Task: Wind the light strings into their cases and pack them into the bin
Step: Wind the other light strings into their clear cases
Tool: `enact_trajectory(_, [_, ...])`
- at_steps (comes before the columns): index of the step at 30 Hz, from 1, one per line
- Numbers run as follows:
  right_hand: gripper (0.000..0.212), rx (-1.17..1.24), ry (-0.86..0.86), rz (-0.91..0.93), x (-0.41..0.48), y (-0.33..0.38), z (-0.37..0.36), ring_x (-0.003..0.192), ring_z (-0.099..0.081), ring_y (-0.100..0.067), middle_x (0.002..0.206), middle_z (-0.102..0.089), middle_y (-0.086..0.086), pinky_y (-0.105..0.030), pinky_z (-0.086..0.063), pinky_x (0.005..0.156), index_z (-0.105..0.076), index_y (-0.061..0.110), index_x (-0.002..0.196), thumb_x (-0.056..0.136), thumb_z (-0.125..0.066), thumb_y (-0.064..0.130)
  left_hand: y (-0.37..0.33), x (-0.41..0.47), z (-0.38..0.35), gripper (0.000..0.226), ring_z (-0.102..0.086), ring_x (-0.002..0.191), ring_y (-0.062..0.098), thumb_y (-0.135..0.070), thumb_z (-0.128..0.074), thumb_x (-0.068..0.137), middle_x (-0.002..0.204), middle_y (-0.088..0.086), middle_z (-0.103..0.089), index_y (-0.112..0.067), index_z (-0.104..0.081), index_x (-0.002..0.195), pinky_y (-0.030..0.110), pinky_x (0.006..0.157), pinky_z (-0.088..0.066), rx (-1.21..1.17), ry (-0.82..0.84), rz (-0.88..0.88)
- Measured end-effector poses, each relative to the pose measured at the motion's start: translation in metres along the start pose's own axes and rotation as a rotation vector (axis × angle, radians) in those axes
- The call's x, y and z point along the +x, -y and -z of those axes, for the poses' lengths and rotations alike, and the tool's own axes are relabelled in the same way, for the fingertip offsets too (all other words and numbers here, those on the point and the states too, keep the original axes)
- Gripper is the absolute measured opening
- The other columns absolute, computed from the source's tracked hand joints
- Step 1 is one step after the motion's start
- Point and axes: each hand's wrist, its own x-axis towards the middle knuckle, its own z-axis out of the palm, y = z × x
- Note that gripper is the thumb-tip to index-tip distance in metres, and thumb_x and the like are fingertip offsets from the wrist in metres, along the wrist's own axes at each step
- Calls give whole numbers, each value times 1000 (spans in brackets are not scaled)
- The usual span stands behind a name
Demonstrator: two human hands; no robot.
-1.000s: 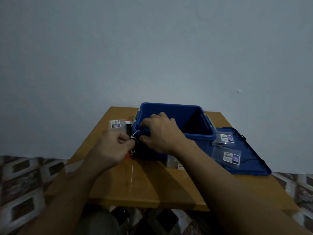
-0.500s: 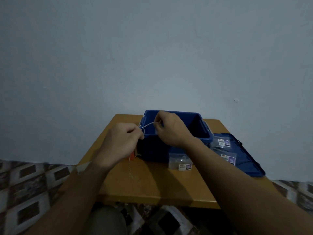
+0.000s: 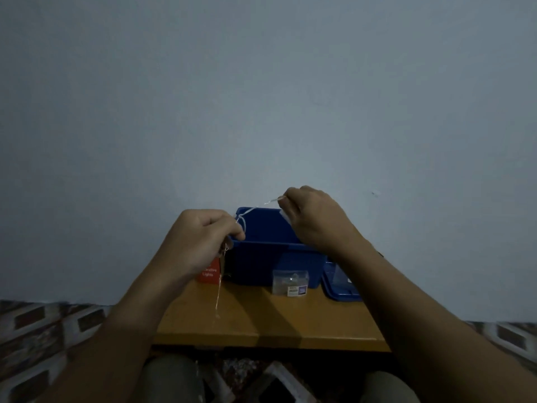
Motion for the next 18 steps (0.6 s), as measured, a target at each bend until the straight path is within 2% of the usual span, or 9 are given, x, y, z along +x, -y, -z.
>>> enact_trajectory(2, [29,-3,-1,-7,-10,6,15,82,-56,-25,89,-63,-4,-36,-44,69,-63,15,95,105,-44,34,-1,-8,-1,25,-62,68,12,-13,-61,90,75,13,-70,-10,-75,69,19,54,-46,-23,24,5])
enact_trajectory(4, [26,83,32,-24,-19,12,27,81,-60,-25,86,-66,-4,-35,-46,67,-65,12,98,105,-47,29,-1,-14,-2,24,-61,68,15,-16,-63,90,75,14,-69,-11,-75,70,27,60,-47,-22,64,14])
enact_trajectory(6, [23,216,81,-59,-28,19,38,76,-65,-25,80,-66,-2,-40,-54,65,-64,12,98,105,-47,26,0,-19,-6,21,-65,72,15,-20,-65,91,74,6,-71,-16,-76,74,34,68,-50,3,112,28])
enact_trajectory(8, [22,334,107,-114,-34,25,43,67,-68,-25,77,-67,-4,-42,-59,61,-62,14,96,105,-46,27,0,-23,-11,13,-69,82,15,-23,-66,91,83,1,-75,-21,-76,83,37,77,-54,-2,160,53])
enact_trajectory(10, [19,382,114,-133,-38,29,44,64,-69,-24,76,-68,-6,-42,-60,59,-60,16,95,104,-47,27,-1,-24,-18,8,-70,90,14,-24,-67,91,91,-2,-76,-25,-74,95,35,80,-55,-15,217,71])
enact_trajectory(12, [15,360,122,-117,-39,30,42,67,-68,-22,75,-67,-1,-43,-58,63,-59,20,93,103,-50,27,-3,-24,-25,13,-69,95,11,-27,-68,90,95,-5,-75,-26,-72,103,27,77,-52,-26,255,62])
enact_trajectory(14, [13,349,138,-111,-41,30,40,68,-66,-16,76,-65,5,-34,-55,63,-60,21,93,101,-52,28,-6,-24,-31,13,-66,92,8,-33,-69,90,93,-7,-72,-26,-71,101,25,76,-52,-12,253,34])
enact_trajectory(16, [12,364,153,-98,-44,32,40,66,-64,-13,78,-67,4,-21,-49,56,-61,20,94,100,-57,29,-9,-25,-36,18,-63,82,1,-39,-65,91,82,-14,-68,-23,-72,91,26,77,-51,-15,252,24])
enact_trajectory(18, [10,362,160,-88,-49,31,39,69,-65,-14,84,-70,2,-18,-46,55,-61,18,96,97,-61,28,-7,-26,-38,29,-62,80,-2,-43,-59,92,77,-20,-66,-21,-73,81,28,80,-51,-19,218,27])
